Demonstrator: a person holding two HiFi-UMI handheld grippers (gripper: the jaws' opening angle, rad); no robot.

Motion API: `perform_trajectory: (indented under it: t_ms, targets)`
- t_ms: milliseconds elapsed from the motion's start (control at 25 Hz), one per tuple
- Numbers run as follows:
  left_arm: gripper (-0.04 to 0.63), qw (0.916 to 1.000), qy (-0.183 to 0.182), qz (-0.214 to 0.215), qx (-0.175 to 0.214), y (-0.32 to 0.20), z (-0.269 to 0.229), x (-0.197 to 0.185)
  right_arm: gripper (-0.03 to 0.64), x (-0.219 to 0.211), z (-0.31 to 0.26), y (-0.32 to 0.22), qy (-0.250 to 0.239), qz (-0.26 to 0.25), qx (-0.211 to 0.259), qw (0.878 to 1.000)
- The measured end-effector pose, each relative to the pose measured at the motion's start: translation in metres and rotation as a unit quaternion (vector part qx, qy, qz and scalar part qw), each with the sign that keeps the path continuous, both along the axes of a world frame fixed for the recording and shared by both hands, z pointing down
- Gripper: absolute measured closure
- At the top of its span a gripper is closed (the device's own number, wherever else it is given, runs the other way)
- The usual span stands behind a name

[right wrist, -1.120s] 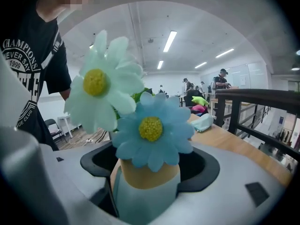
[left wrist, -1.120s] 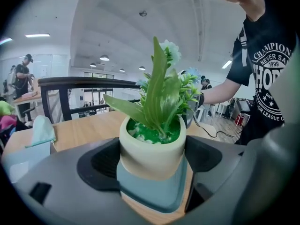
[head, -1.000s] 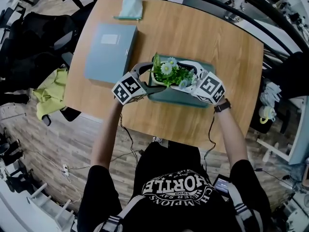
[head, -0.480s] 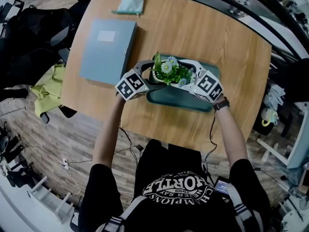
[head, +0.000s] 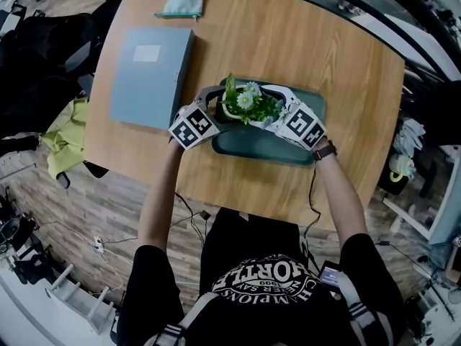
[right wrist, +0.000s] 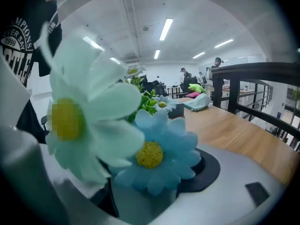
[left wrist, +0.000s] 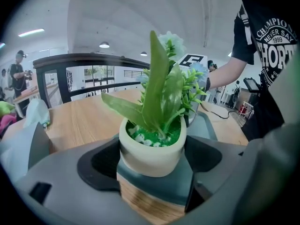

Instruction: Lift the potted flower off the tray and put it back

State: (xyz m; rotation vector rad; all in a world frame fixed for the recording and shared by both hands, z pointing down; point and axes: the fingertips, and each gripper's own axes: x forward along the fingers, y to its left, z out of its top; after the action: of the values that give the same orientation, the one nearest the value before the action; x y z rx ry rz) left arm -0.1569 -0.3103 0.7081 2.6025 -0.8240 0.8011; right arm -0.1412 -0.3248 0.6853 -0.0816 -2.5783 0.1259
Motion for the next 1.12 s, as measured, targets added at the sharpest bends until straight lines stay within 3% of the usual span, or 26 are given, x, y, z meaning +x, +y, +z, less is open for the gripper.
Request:
perform_trajectory:
  t_ms: [360, 560, 760, 1120]
  targets:
    - [0.144, 0.9995, -0.012, -0.006, 0.027, 0.0, 0.01, 0.002, 0.206, 0.005, 0.011, 0.001, 0.013, 0.011, -0.007, 1.0]
    - [0.144, 0.9994, -0.018, -0.024, 0.02, -0.002, 0.011, -0.006, 0.18, 0.01, 0.015, -0.01, 0.017, 0.061, -0.037, 0.997]
    - [0.144, 0.9985, -0.034, -0.039, 0.018, 0.004, 0.006, -0.016, 0.183, 0.02, 0.012, -0.014, 0.029, 0.098, -0.023, 0.994]
    - [0.144, 0.9923, 0.004, -0.122, 0.019, 0.006, -0.023, -0.039, 0.196, 0.063, -0.004, -0.023, 0.037, 0.187, -0.016, 0.982]
